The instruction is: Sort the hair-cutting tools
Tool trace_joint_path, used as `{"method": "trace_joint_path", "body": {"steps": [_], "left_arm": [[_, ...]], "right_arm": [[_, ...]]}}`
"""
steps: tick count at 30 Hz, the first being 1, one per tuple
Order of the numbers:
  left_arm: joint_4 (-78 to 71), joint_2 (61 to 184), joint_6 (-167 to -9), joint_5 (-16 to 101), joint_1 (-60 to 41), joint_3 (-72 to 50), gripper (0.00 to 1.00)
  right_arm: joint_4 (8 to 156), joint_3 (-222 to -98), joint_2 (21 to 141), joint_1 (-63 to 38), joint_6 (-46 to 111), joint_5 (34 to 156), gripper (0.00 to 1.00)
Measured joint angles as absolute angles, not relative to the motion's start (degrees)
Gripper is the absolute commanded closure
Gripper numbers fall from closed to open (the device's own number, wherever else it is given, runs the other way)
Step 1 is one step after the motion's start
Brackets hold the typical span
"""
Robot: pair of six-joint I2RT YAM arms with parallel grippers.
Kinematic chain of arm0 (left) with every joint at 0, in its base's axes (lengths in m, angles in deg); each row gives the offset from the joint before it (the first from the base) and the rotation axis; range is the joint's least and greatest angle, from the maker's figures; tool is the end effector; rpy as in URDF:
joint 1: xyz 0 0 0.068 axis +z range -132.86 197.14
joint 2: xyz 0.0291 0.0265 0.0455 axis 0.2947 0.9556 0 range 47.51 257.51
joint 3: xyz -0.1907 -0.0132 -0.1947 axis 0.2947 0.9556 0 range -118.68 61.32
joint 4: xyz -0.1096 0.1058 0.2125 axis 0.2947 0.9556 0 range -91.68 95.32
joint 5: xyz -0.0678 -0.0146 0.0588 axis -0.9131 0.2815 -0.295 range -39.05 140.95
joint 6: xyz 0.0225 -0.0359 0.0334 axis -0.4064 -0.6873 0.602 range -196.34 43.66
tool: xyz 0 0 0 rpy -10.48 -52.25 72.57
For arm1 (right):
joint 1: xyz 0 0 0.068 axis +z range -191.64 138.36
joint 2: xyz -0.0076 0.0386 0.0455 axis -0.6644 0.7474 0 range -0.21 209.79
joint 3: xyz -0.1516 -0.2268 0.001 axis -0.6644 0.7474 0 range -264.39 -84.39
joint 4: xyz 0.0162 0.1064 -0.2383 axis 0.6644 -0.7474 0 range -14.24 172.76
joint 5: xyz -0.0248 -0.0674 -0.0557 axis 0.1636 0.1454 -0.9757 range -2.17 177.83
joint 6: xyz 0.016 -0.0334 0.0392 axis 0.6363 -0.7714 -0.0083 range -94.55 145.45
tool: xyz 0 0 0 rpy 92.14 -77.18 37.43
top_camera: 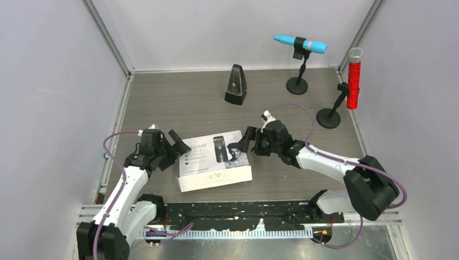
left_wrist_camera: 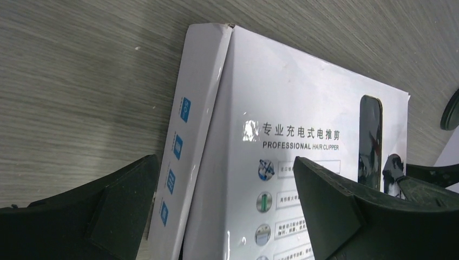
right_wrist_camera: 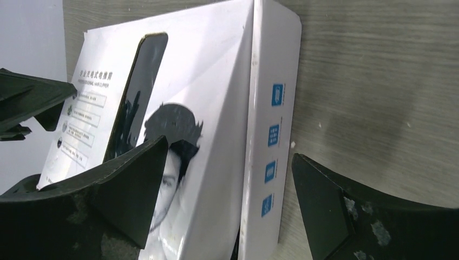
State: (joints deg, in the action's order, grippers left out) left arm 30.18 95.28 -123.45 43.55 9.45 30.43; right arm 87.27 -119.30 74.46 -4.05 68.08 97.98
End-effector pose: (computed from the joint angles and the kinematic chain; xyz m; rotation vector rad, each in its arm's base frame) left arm 0.1644 -0.0269 0.2131 -0.7854 2.3726 -0.5763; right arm 0.2069 0.1672 0.1946 -0.0045 2.3507 0.9430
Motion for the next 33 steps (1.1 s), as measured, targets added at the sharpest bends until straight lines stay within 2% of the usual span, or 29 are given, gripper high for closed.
{"method": "trace_joint_path", "body": {"steps": [9,21,28,33], "left_arm": [[23.8,105.9,-124.3,38.8,9.4,28.3,0.00],[16.4,128.8,-127.6,35.8,8.2,13.4,0.00],[16.5,138.7,-125.4,36.5,8.0,2.4,0.00],[17.4,136.9,-121.4,37.1,7.8,-0.2,0.00]], "right_arm": [[89.7,-128.6,86.7,-5.3,68.2,102.4,0.05],[88.8,-144.4,101.5,-14.8,65.5,104.4,0.05],[87.0,-148.9,104.5,-17.1,62.9,104.4,0.05],[84.6,-148.5,102.6,-17.3,61.4,104.3,0.05]]}}
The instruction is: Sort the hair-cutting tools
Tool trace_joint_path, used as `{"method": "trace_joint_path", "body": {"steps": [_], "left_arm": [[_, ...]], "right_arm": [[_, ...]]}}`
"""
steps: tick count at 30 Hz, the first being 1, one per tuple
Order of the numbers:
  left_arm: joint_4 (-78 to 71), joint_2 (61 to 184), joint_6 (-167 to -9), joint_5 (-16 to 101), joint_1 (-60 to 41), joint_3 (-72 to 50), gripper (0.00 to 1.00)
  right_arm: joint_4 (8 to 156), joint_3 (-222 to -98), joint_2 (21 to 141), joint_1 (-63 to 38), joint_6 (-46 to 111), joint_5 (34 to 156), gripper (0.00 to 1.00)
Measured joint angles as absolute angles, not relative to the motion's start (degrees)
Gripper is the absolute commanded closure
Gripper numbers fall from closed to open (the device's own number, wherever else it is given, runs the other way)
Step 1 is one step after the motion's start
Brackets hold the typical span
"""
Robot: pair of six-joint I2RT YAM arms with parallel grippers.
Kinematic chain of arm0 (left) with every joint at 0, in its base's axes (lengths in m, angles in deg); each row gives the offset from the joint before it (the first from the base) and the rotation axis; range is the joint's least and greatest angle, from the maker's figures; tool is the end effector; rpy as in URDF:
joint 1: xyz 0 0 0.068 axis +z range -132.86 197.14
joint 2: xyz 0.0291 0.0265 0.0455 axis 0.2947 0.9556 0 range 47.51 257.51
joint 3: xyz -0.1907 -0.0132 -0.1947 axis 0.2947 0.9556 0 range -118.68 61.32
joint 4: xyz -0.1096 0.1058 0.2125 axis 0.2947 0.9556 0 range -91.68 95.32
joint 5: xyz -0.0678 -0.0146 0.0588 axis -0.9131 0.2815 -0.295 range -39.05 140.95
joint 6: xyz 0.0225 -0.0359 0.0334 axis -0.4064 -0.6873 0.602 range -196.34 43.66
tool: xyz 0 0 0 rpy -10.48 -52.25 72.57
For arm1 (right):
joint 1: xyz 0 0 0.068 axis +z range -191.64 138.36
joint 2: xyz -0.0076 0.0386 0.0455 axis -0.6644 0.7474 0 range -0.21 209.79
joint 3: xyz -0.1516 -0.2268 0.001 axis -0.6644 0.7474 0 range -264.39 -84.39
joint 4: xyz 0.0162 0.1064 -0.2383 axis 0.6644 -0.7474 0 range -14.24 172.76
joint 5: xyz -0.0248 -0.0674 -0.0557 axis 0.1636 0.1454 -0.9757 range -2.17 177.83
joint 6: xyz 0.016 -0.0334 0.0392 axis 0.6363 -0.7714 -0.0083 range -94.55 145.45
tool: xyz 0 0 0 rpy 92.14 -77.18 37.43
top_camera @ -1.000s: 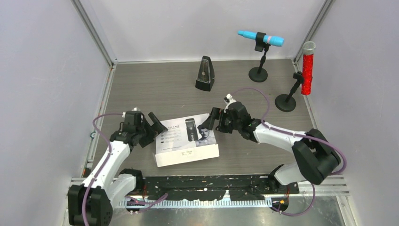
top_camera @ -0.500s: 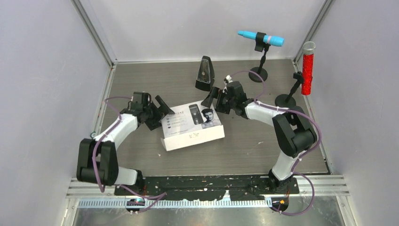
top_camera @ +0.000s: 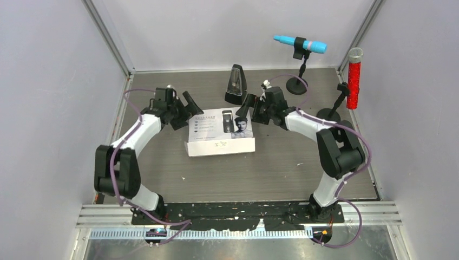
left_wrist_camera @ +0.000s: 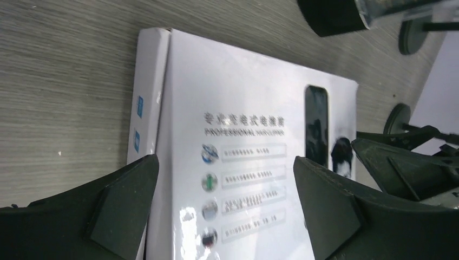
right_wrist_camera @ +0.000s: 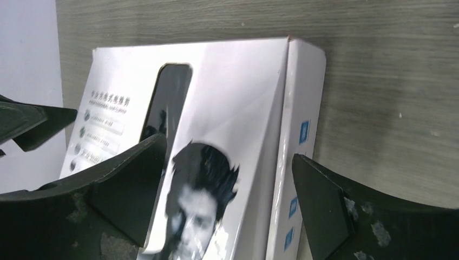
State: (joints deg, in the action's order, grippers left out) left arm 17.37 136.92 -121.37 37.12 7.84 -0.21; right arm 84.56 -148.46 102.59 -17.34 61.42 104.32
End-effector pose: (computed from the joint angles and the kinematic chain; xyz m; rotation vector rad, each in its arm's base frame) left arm 0.3303 -0.0628 0.2367 -0.6491 2.4012 -0.7157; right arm 0.3546 0.1712 0.1995 0.0693 2.3345 0.8760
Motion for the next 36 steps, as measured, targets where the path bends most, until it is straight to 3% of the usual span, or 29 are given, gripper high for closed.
{"method": "trace_joint_path", "body": {"steps": [12,20,36], "left_arm": [[18.3,107.8,-112.8,41.2,1.5,15.4,0.00],[17.5,101.4,-110.0,45.0,0.5,25.8,0.00],[13.5,101.1,-110.9,42.3,0.5,29.8,0.00]], "right_arm": [[86.3,-126.5,73.9,-16.1,56.3,102.4,0.05],[91.6,-115.9,72.0,-15.4,53.9,104.8,0.04],[102.5,-113.0,72.6,-15.4,56.8,110.6,0.05]]}}
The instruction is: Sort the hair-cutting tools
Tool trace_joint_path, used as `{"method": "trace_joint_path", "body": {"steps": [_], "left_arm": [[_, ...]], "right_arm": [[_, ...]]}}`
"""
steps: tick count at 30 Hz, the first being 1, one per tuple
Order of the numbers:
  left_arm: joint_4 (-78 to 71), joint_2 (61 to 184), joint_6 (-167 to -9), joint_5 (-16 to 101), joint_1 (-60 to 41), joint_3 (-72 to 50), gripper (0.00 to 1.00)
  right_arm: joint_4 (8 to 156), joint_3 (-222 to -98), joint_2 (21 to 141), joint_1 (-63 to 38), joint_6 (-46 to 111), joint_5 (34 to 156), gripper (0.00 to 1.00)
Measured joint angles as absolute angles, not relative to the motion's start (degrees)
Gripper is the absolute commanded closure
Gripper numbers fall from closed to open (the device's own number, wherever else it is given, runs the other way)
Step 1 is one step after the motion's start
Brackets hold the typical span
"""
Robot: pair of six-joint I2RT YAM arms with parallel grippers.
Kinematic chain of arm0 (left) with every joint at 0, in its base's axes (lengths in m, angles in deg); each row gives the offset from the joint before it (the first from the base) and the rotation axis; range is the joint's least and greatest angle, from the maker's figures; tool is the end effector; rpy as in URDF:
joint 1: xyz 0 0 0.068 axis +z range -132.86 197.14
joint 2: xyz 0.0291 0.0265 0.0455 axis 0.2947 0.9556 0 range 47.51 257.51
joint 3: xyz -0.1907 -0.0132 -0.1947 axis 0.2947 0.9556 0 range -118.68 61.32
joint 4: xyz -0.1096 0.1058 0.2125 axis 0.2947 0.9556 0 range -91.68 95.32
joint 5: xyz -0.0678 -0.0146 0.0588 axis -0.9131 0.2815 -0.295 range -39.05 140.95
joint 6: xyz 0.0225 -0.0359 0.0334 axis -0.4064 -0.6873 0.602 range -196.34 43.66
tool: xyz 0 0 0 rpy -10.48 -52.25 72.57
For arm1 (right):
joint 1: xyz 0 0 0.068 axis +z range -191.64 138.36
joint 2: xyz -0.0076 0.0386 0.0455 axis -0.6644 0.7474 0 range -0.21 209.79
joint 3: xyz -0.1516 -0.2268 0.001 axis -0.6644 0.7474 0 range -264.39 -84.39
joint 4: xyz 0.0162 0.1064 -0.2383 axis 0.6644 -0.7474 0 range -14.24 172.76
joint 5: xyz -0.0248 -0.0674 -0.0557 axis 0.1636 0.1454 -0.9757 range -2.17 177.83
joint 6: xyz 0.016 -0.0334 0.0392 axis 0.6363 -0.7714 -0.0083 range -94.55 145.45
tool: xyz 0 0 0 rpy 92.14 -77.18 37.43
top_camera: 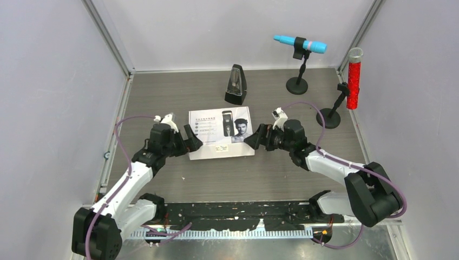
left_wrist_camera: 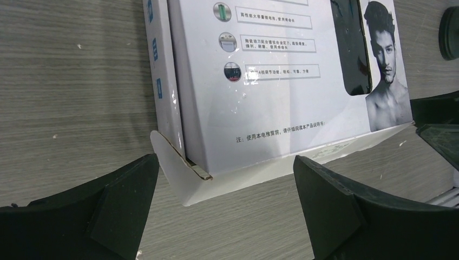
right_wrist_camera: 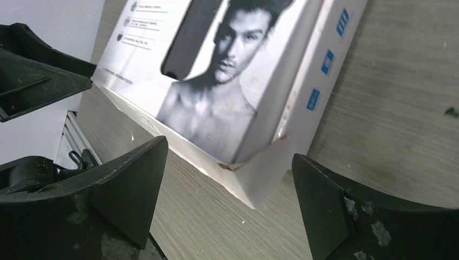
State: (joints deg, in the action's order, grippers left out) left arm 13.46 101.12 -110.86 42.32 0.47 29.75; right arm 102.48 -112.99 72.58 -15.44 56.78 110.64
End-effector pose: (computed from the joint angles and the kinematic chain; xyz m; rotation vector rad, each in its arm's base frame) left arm 0.1901 -0.0625 0.2237 -0.2706 2.2758 -0.6472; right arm 0.2241 0.1257 0.1937 -0.1782 2.1099 1.0218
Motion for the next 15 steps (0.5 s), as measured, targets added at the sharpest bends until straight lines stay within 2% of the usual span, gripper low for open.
{"method": "trace_joint_path", "body": {"steps": [15], "left_arm": [[16.0,99.6,-116.9,38.7,-1.3,31.7,0.00]], "right_arm": [[102.0,-109.6,74.0,-9.8,67.4,108.3,0.05]]}}
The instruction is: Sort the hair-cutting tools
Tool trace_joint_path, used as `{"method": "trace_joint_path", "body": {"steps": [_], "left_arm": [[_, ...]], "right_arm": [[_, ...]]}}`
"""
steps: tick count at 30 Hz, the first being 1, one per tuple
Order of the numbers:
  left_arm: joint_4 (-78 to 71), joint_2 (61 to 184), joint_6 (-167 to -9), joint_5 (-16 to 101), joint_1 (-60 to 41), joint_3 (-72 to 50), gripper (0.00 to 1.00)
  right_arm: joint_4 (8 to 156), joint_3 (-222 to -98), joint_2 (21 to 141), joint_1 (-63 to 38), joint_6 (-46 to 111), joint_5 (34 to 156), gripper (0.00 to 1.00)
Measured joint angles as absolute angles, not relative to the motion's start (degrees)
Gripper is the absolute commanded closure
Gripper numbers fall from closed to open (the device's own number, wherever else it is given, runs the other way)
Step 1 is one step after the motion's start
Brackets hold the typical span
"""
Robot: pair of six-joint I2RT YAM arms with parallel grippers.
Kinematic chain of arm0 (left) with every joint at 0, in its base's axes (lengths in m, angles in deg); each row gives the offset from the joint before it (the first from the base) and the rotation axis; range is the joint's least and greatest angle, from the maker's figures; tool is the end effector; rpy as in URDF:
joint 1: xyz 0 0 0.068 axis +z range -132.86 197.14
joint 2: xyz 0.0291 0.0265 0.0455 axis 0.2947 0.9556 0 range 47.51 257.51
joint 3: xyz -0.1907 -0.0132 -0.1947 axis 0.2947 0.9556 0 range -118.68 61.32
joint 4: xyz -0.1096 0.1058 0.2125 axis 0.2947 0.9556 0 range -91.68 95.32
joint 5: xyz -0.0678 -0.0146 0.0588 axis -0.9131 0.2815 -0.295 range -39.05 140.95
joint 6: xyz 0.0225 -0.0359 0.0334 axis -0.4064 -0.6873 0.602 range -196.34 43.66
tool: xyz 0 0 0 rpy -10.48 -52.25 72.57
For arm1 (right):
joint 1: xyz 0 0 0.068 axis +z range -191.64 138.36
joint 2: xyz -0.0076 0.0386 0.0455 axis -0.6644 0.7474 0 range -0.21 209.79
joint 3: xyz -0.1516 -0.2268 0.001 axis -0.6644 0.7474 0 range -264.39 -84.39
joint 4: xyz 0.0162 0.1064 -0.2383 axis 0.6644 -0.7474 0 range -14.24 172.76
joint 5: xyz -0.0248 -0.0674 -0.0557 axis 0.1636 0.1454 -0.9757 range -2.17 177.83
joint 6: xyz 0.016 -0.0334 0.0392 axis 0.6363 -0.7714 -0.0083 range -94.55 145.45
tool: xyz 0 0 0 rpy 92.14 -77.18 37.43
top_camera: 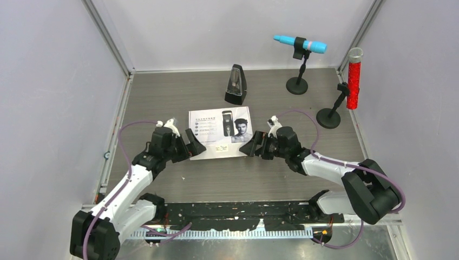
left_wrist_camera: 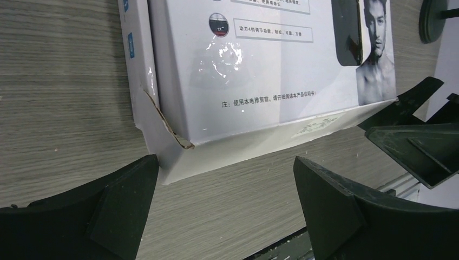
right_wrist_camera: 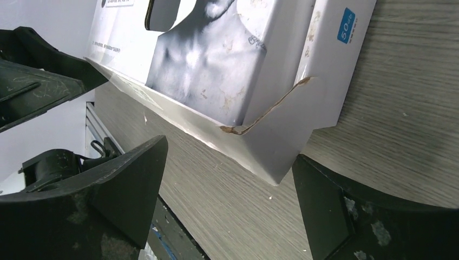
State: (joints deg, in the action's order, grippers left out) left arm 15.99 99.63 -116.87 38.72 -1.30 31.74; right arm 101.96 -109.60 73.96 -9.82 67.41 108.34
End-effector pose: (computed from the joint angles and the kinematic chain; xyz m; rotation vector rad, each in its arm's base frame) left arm 0.1781 -0.0674 0.2131 -0.3391 2.3528 -0.7637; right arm 0.2035 0.1410 0.1688 -0.0363 2.2686 1.1125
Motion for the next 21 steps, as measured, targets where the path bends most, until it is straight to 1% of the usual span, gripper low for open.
{"method": "trace_joint_path", "body": {"steps": [7,15,21], "left_arm": [[17.2,96.3,-119.8,37.6,-1.7,31.7,0.00],[20.0,91.8,-123.6,36.7,-2.3,31.7,0.00],[22.3,91.6,-126.1,35.6,-2.4,31.7,0.00]], "right_arm": [[101.0,-109.6,73.2,-9.1,71.8,107.5,0.05],[95.5,-109.6,65.6,-9.0,75.4,106.8,0.05],[92.0,-110.0,64.6,-8.8,77.3,107.2,0.05]]}}
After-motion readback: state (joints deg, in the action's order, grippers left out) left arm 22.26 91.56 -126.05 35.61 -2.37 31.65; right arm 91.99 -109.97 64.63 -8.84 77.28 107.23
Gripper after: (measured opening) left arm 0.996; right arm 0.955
